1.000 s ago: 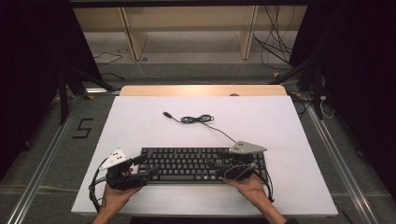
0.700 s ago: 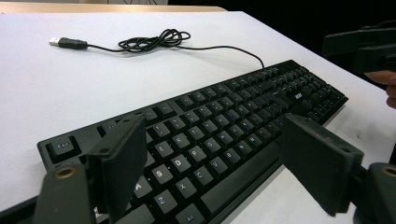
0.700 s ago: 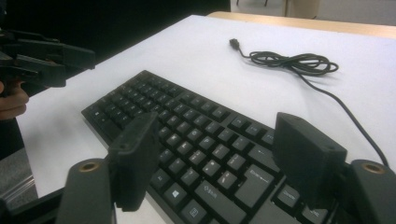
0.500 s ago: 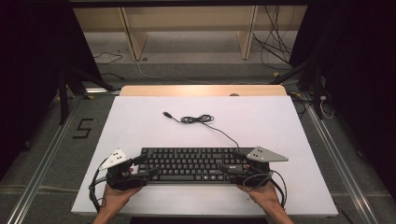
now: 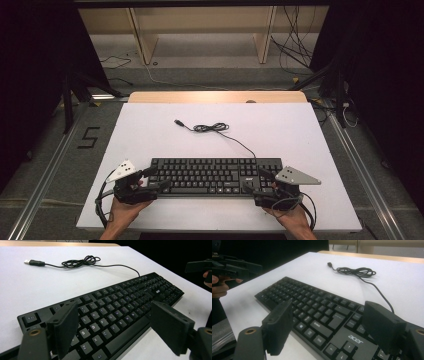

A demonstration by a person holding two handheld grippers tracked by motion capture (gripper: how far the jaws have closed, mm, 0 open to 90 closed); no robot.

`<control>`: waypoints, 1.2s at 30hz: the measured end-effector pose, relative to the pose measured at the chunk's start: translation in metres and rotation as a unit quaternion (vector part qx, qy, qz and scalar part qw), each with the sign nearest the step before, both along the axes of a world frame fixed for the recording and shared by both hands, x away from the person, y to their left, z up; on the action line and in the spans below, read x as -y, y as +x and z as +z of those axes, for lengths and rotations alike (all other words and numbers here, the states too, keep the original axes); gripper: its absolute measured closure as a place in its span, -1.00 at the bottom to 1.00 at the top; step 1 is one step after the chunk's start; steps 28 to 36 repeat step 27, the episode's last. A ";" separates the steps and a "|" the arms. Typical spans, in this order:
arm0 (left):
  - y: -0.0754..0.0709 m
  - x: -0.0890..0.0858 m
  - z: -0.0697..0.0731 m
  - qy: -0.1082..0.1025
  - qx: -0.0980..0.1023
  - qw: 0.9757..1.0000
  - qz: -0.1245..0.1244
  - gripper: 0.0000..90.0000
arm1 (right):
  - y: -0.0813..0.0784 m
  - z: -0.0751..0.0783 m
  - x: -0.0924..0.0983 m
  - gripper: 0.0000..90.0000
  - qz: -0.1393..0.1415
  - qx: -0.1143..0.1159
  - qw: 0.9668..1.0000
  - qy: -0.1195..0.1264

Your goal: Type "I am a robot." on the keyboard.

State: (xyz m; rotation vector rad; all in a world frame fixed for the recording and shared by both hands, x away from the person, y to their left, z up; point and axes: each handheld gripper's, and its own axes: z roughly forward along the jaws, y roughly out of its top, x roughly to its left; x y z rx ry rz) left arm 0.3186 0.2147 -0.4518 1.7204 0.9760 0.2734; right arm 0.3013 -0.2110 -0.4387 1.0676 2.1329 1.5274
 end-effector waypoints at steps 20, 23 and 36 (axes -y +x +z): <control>0.000 0.000 0.000 0.000 0.002 1.000 -0.001 -0.50 | -0.007 -0.001 0.006 -0.46 -0.009 0.012 1.000 0.002; 0.000 0.000 0.000 0.003 0.002 1.000 -0.002 -0.50 | -0.007 -0.001 0.006 -0.47 -0.009 0.013 1.000 0.001; 0.000 0.000 0.000 0.003 0.002 1.000 -0.001 -0.50 | -0.007 -0.001 0.006 -0.47 -0.010 0.014 1.000 0.000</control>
